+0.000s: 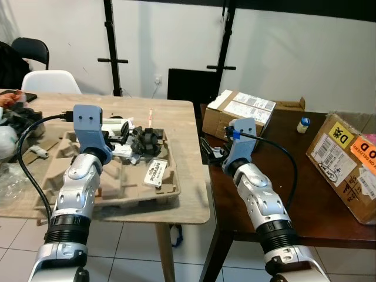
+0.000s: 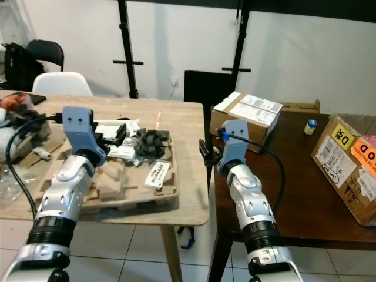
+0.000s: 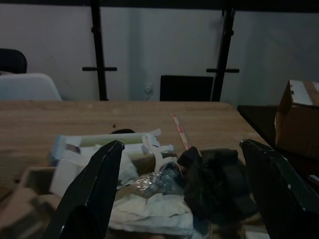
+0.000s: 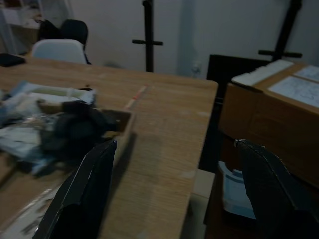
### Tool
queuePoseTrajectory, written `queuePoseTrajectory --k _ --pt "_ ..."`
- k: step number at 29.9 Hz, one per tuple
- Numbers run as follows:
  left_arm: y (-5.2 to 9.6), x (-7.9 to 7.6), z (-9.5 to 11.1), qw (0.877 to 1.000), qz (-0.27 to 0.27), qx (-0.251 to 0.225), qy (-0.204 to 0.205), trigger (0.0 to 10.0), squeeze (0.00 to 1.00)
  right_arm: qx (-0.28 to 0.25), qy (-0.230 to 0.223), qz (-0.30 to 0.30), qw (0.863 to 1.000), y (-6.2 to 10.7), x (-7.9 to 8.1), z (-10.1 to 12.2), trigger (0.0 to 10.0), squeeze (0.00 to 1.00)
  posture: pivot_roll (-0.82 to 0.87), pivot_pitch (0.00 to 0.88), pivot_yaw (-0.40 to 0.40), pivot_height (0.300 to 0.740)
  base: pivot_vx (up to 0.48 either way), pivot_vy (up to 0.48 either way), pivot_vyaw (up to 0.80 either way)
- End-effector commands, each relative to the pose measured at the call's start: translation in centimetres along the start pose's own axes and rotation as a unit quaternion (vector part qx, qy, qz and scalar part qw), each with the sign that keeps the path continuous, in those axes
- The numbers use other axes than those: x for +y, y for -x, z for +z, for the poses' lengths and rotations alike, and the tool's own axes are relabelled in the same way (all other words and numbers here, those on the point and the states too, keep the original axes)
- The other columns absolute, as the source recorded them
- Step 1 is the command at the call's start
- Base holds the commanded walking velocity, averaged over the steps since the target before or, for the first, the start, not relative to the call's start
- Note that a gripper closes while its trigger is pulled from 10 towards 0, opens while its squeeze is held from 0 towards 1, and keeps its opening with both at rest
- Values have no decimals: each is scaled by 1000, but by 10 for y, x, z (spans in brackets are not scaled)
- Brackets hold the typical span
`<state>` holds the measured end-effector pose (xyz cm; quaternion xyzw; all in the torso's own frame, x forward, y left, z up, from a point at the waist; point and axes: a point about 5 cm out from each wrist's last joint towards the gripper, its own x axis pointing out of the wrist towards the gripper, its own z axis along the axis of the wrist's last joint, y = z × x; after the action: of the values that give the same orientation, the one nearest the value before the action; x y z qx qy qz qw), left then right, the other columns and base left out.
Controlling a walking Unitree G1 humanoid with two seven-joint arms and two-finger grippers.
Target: Picking trash to rubbish bin
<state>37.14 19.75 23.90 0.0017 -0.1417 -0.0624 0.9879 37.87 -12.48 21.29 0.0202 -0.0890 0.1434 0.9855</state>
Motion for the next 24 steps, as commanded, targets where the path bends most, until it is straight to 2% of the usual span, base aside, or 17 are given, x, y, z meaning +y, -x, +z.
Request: queuePoseTrajectory --k 1,18,19,20,21,22,23,24 --pt "1 -1 -3 1000 -6 7 0 10000 0 7 3 -1 1000 1 -1 -4 10000 0 41 63 -40 740 0 0 0" --pt "2 -1 -3 1000 -9 8 3 10000 0 7 0 0 1000 1 -1 -4 10000 0 41 65 -40 740 0 0 0" --pt "2 -2 0 1000 -17 -4 16 10000 0 2 -19 2 1000 1 -1 -2 10000 0 42 66 -41 740 0 0 0" --pt "2 -2 0 1000 -17 -4 16 10000 0 2 -19 2 1000 1 -1 -2 10000 0 42 66 -41 740 0 0 0" --pt "4 -10 6 996 -56 -21 71 10000 0 -17 -73 19 997 2 -1 4 10000 0 43 66 -42 740 0 0 0" --pt "8 -20 12 985 -113 -37 123 10000 0 -37 -133 46 989 3 1 11 10000 0 45 67 -43 740 0 0 0" --pt "8 -20 12 985 -113 -37 123 10000 0 -37 -133 46 989 3 1 11 10000 0 45 67 -43 740 0 0 0" --pt "12 -28 18 974 -156 -49 157 10000 0 -53 -172 68 981 5 2 16 10000 0 45 67 -43 740 0 0 0"
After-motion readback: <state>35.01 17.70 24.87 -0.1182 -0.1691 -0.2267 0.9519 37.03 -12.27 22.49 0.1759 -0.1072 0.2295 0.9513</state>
